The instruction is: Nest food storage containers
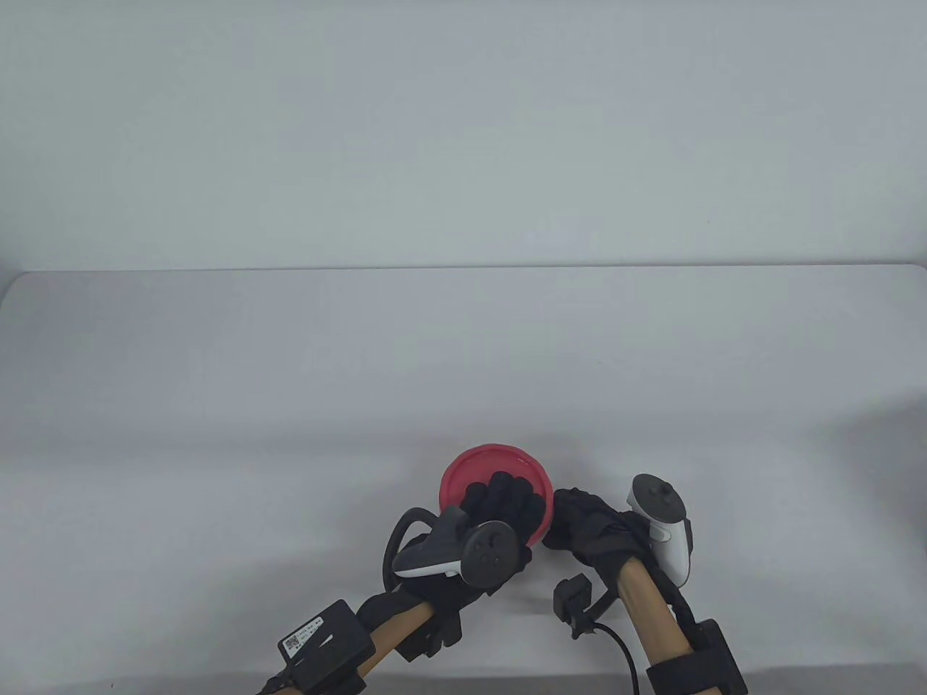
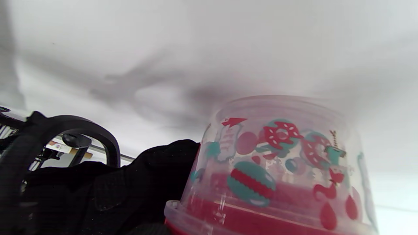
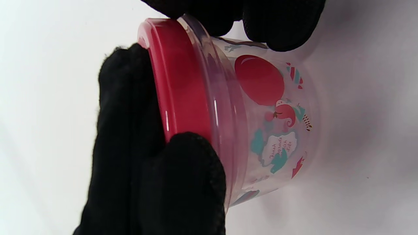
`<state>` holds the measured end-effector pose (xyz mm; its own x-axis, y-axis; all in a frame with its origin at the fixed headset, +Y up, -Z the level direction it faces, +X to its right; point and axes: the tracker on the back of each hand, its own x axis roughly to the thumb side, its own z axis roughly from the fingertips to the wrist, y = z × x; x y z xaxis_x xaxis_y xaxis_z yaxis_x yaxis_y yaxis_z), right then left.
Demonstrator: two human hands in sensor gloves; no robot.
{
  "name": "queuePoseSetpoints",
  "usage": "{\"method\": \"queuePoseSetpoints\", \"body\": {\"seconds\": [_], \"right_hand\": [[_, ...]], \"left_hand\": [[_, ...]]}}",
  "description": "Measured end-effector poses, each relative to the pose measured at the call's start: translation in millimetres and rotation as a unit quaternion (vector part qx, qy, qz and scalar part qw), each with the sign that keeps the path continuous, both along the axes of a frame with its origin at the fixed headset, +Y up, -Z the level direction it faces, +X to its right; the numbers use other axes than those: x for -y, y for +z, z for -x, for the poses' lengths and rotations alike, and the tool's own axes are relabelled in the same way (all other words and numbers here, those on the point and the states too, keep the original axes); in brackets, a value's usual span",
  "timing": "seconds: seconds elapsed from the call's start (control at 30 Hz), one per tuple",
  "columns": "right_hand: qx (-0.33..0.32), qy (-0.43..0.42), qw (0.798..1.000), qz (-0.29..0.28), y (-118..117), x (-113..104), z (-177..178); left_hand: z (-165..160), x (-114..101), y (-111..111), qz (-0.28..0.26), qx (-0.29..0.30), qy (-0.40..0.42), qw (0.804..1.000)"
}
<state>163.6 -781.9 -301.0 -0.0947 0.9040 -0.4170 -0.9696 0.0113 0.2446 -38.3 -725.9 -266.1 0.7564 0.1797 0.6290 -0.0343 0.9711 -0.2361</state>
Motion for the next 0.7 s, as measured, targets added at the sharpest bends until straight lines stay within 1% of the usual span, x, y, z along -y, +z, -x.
{"method": "queuePoseSetpoints", "body": {"seconds": [0.1,0.2,0.27,0.3,0.33,0.37,0.4,0.43,0.47,0.53,0.57,0.6,0.67,0.7], "right_hand": [[-0.009,0.034,0.999,-0.014,-1,-5,-1],[0.021,0.122,0.99,-0.069,-1,-16,-6],[0.049,0.201,0.969,-0.134,0,-31,-14],[0.052,0.221,0.961,-0.156,1,-37,-16],[0.051,0.246,0.949,-0.189,1,-48,-20],[0.052,0.264,0.94,-0.21,1,-55,-22],[0.056,0.296,0.923,-0.241,1,-65,-24],[0.054,0.316,0.911,-0.261,0,-71,-25],[0.047,0.347,0.891,-0.288,-1,-79,-26],[0.035,0.388,0.862,-0.325,-4,-88,-28],[0.035,0.411,0.846,-0.339,-7,-89,-29],[0.038,0.425,0.836,-0.346,-8,-88,-29],[0.056,0.446,0.811,-0.375,-10,-79,-30],[0.062,0.456,0.795,-0.395,-11,-72,-30]], "left_hand": [[-2,-2,0,-0.01,-0.01,-0.016,1.0],[4,-10,-3,-0.021,-0.04,0.009,0.999],[17,-24,-7,-0.042,-0.077,0.025,0.996],[23,-29,-8,-0.048,-0.091,0.032,0.994],[33,-37,-10,-0.057,-0.114,0.044,0.991],[40,-42,-11,-0.062,-0.13,0.053,0.988],[52,-50,-14,-0.062,-0.156,0.064,0.984],[59,-55,-15,-0.064,-0.173,0.071,0.98],[70,-59,-17,-0.07,-0.194,0.083,0.975],[89,-64,-21,-0.077,-0.23,0.1,0.965],[100,-64,-23,-0.072,-0.255,0.109,0.958],[107,-62,-24,-0.065,-0.27,0.115,0.954],[120,-55,-27,-0.048,-0.295,0.118,0.947],[127,-48,-28,-0.037,-0.305,0.115,0.945]]}}
